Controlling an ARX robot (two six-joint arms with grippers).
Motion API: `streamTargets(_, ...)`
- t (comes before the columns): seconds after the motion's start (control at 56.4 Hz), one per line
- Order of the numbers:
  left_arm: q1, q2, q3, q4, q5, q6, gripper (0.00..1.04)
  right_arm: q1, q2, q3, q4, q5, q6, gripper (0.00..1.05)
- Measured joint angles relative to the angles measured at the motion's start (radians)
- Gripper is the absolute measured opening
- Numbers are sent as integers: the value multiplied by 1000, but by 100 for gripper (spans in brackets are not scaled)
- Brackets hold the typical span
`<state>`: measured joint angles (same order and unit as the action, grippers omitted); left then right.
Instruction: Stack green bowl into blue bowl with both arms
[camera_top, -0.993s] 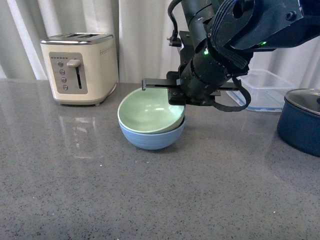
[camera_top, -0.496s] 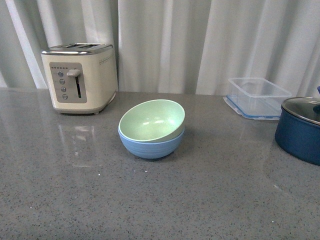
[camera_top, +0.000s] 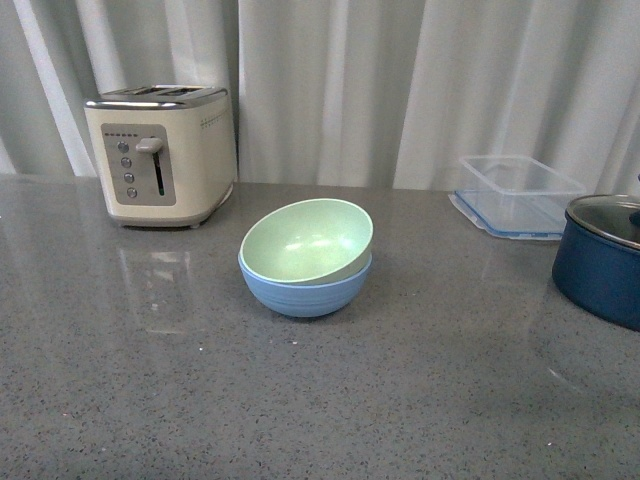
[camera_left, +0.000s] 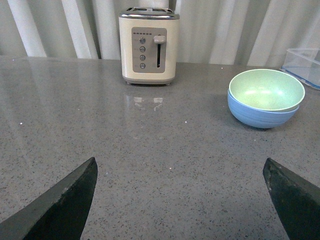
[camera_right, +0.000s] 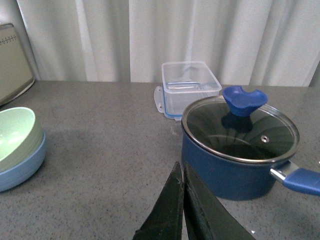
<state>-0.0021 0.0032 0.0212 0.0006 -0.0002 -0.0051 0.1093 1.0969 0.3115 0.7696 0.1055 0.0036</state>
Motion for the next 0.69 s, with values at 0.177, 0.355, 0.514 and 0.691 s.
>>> streamTargets(0.177,0,0,0,0,0,0,98,-27,-97,-89,-1,-24,0,1)
streamTargets(0.355,0,0,0,0,0,0,98,-95,-196,-158,-32,-99,-1,1)
streamTargets(0.514,0,0,0,0,0,0,98,-107,-278,-202,-71,-101,-1,1)
streamTargets(0.691,0,0,0,0,0,0,98,-107,-390,-241,-142,-103,-1,1)
